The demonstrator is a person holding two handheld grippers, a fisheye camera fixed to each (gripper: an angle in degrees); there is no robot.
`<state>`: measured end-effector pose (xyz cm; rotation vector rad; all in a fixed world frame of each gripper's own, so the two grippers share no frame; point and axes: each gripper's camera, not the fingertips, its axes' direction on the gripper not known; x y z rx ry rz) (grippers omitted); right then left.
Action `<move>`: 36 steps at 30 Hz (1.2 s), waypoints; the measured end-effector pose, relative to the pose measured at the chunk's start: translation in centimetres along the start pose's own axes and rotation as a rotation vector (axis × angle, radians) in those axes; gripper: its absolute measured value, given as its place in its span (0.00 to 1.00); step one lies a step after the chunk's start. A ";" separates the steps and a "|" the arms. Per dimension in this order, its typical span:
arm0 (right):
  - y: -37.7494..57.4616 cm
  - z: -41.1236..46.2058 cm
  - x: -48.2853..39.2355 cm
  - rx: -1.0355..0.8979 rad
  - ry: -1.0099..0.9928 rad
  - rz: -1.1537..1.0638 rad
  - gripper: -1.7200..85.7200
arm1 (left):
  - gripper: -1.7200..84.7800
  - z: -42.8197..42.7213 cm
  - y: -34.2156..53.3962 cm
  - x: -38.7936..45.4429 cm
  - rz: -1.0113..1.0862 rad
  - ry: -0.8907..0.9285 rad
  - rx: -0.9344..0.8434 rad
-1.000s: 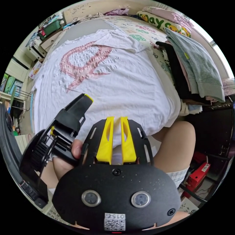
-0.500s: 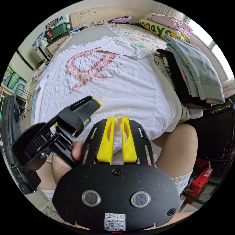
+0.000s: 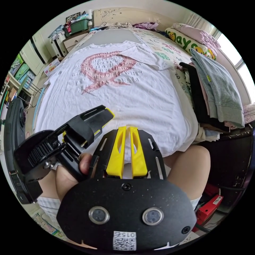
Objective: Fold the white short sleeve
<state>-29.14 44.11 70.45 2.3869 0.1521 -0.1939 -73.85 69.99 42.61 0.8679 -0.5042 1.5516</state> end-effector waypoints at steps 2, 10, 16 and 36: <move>0.2 0.0 -0.6 -0.004 0.017 -0.005 0.05 | 0.01 0.4 0.1 -0.4 -0.006 0.016 -0.005; 1.0 0.1 -1.5 -0.003 0.024 -0.021 0.05 | 0.01 1.8 0.6 -0.8 -0.015 0.027 -0.002; 1.6 0.2 -1.9 0.003 0.019 -0.021 0.05 | 0.01 2.7 0.9 -0.6 -0.011 0.026 -0.001; 2.6 0.5 -2.7 0.002 0.033 -0.030 0.05 | 0.01 5.0 1.4 0.3 -0.018 0.047 -0.002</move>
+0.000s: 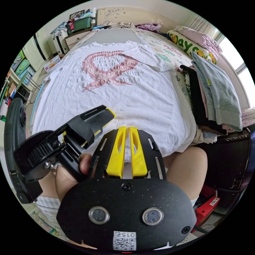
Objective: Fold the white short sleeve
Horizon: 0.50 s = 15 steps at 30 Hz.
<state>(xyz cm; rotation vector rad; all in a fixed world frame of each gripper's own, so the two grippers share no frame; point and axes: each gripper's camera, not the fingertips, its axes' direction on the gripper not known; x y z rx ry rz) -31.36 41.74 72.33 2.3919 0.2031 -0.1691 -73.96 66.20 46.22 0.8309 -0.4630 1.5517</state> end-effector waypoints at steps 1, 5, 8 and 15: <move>0.0 0.0 -0.1 0.000 0.003 -0.001 0.05 | 0.01 0.1 0.0 0.0 -0.001 0.003 0.000; 0.2 0.1 -0.2 0.001 0.008 -0.006 0.05 | 0.01 0.4 0.1 0.2 -0.002 0.009 0.001; 0.4 0.1 -0.1 0.007 0.002 -0.002 0.05 | 0.01 0.6 0.2 0.5 0.003 0.005 0.003; 0.6 0.2 -0.1 0.010 0.007 -0.006 0.05 | 0.01 1.0 0.3 0.9 0.002 0.014 0.003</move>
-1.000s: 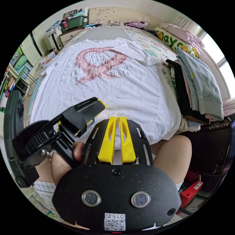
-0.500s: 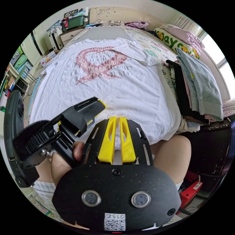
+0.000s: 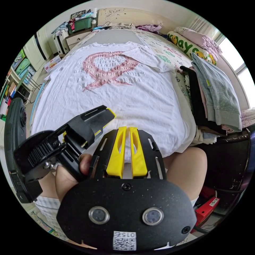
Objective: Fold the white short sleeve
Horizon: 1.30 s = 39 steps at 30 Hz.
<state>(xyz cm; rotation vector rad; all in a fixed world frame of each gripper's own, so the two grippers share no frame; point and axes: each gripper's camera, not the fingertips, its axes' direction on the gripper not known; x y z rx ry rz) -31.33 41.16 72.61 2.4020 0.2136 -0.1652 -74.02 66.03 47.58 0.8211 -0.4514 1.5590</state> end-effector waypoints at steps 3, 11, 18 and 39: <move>0.1 0.0 0.0 0.000 0.004 -0.003 0.05 | 0.01 0.1 0.0 0.1 -0.002 0.005 0.000; 0.2 0.1 0.0 0.002 0.006 -0.009 0.04 | 0.01 0.4 0.2 0.6 -0.005 0.010 0.003; 0.3 0.2 0.0 0.002 0.014 -0.015 0.04 | 0.01 0.4 0.3 0.8 -0.010 0.021 0.003; 0.3 0.5 0.0 0.002 0.025 -0.032 0.04 | 0.01 0.4 0.6 1.6 -0.020 0.039 0.007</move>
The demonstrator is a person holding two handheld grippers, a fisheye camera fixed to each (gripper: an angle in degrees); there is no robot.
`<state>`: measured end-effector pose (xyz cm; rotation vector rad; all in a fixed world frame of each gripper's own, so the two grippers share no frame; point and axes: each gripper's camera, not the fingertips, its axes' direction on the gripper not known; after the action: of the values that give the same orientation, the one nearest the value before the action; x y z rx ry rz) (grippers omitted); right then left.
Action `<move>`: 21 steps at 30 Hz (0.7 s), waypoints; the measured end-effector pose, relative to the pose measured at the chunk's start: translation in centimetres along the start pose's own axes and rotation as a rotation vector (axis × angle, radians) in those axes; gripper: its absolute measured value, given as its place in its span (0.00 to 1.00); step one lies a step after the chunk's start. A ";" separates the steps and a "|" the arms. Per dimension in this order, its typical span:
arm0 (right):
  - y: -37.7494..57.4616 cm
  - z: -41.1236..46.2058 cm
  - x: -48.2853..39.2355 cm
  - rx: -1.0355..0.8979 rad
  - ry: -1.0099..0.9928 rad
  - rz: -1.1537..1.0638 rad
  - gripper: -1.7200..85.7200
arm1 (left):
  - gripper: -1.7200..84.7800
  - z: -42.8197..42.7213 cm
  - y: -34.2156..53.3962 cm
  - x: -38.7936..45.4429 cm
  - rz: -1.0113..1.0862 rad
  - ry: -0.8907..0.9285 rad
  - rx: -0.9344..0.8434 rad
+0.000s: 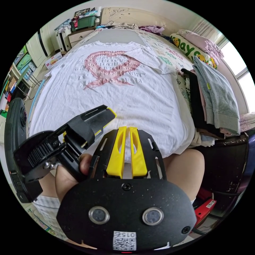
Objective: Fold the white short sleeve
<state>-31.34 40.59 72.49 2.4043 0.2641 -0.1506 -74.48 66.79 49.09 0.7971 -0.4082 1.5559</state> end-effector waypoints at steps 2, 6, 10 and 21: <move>0.0 0.0 0.0 0.000 0.002 -0.002 0.04 | 0.01 0.0 0.0 0.1 -0.001 0.003 0.000; 0.0 0.1 -0.1 0.000 0.003 -0.004 0.04 | 0.01 0.0 0.1 0.2 -0.003 0.005 0.001; -0.1 0.1 -0.1 -0.002 0.004 -0.002 0.04 | 0.01 -0.1 0.0 0.3 -0.003 0.004 -0.002; -0.2 0.2 -0.4 -0.008 0.013 -0.011 0.03 | 0.01 -0.1 0.1 0.5 -0.012 0.016 -0.003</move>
<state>-31.79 40.55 72.25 2.3974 0.2832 -0.1389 -74.57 67.16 49.39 0.7827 -0.3934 1.5494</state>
